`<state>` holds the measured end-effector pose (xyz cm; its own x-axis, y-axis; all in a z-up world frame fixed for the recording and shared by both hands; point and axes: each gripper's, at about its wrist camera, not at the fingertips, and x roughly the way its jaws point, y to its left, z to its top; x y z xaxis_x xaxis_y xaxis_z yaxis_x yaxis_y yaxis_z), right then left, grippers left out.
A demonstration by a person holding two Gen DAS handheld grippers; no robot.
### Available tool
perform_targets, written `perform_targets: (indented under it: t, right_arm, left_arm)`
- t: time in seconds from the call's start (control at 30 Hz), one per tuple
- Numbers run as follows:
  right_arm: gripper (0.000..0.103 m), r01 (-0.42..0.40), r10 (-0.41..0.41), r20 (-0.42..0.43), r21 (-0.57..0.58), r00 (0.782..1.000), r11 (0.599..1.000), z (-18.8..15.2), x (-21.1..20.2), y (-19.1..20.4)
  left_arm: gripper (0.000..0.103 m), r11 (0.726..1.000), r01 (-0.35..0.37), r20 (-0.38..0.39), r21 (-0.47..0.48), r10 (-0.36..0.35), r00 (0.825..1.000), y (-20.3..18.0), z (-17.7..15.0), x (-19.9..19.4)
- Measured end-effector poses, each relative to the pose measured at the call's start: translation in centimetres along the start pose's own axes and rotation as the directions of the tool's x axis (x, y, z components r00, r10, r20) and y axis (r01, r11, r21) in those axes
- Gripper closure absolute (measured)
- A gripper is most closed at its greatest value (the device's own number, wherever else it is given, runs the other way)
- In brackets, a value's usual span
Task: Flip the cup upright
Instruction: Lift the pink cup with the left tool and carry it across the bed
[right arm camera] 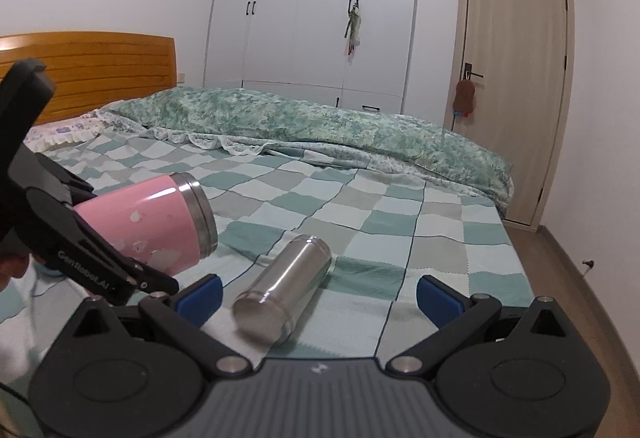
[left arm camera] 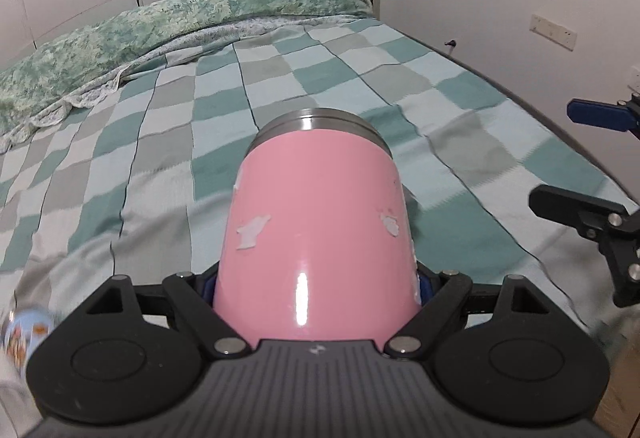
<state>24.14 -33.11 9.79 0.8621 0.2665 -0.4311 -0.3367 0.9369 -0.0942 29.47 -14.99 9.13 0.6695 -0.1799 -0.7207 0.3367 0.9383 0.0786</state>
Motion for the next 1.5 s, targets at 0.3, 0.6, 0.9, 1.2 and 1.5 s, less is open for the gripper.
perform_targets:
  t: [0.3,0.6,0.9,1.2,1.5]
  right_arm:
    - [0.000,-0.015,0.015,-0.021,-0.018,1.000,1.000,-1.0,-6.6,4.0]
    - [0.000,-0.046,0.045,-0.079,-0.012,0.996,0.999,-3.5,-8.2,6.7]
    - [0.000,-0.050,0.052,-0.122,0.020,0.991,0.999,-4.5,-8.2,7.1]
    - [0.000,-0.048,0.051,-0.150,0.024,0.987,0.999,-5.0,-9.1,8.6]
    - [0.000,-0.026,0.034,-0.164,0.046,0.986,0.999,-4.5,-9.8,10.5]
  left_arm:
    - [0.019,0.998,0.009,-0.021,-0.054,-0.010,1.000,-1.8,-6.1,-4.9]
    - [0.019,0.986,-0.024,-0.104,-0.164,0.007,0.995,-2.5,-11.0,-3.4]
    - [0.019,0.962,-0.088,-0.157,-0.260,0.048,0.986,-1.9,-12.4,-1.6]
    - [0.018,0.935,-0.167,-0.127,-0.312,0.133,0.983,-0.5,-13.7,-2.6]
    - [0.000,0.936,-0.053,0.016,-0.347,0.063,0.998,2.6,-14.7,-6.7]
